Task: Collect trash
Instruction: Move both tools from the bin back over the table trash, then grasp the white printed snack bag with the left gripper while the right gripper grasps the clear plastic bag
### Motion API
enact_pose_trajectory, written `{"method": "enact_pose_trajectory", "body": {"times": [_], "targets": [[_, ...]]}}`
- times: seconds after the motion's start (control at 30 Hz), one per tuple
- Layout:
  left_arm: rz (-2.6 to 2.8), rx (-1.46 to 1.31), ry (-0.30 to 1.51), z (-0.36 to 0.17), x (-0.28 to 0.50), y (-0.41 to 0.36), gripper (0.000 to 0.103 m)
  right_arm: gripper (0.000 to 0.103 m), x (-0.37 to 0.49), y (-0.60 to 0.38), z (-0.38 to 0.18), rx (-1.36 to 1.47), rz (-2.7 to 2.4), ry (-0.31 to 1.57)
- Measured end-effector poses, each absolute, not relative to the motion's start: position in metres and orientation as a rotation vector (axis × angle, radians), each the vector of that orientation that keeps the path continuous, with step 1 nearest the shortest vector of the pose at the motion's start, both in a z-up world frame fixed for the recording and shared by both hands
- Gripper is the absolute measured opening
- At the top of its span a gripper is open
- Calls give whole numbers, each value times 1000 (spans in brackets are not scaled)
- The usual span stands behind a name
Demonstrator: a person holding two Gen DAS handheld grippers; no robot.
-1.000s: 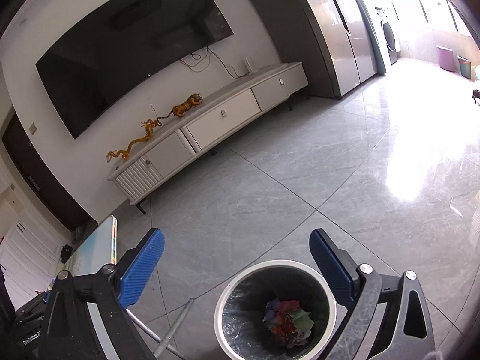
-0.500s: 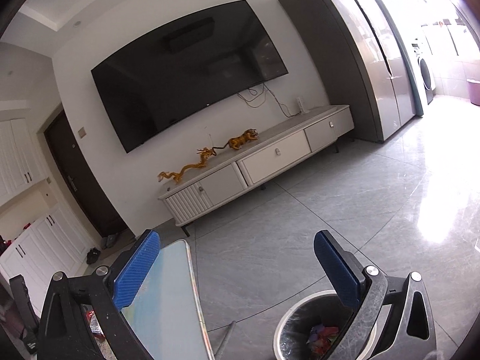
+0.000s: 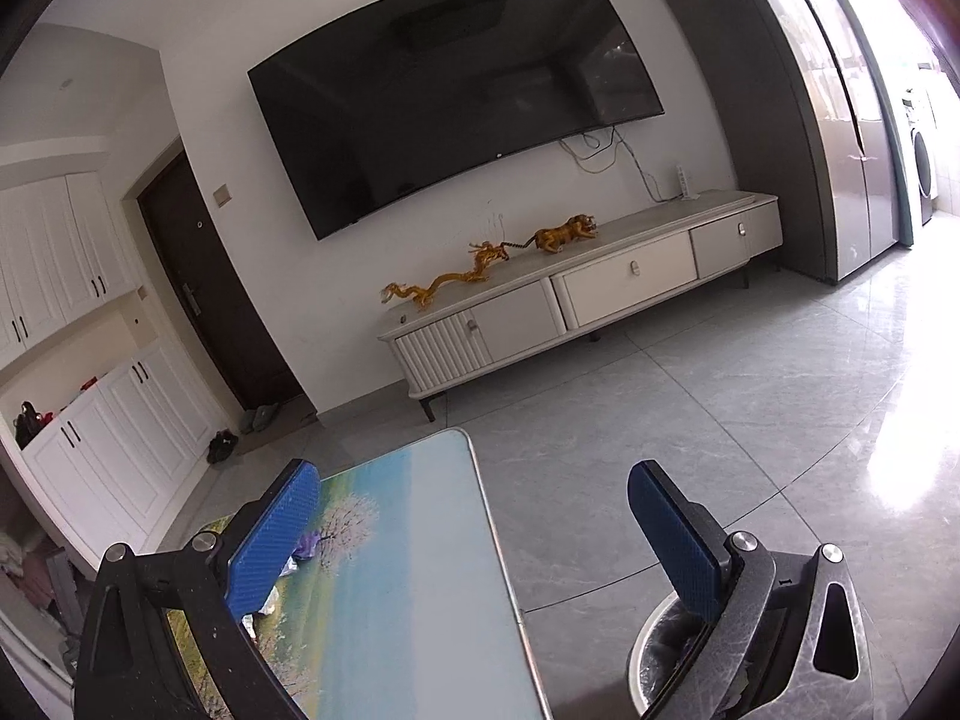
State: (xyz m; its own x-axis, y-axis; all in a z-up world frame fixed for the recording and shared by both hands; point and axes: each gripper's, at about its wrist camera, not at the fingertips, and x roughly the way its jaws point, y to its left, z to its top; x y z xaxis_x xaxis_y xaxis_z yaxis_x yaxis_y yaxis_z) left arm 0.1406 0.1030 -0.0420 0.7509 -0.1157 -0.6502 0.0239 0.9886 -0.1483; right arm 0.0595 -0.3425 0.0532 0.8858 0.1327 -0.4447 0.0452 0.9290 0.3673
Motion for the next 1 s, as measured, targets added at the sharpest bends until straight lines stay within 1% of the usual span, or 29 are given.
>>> {"method": "enact_pose_trajectory", "body": {"times": [0.27,0.67,0.73,0.8,0.9,1.0], "targets": [[-117,-143,826,-85,163,94,51,103,96,-292,23,336,152,595],[-151,-165,906,-117,190,96,50,102,150,-202,-20,254,332,733],[-157,-160,912,-121,191,97,46,100,156,-186,-26,239,355,753],[-159,-140,903,-121,191,97,39,99,161,-171,-33,223,381,777],[-172,-135,898,-123,189,100,32,96,167,-151,-45,204,419,811],[-186,-132,887,-124,182,102,30,92,176,-128,-56,183,459,844]]}}
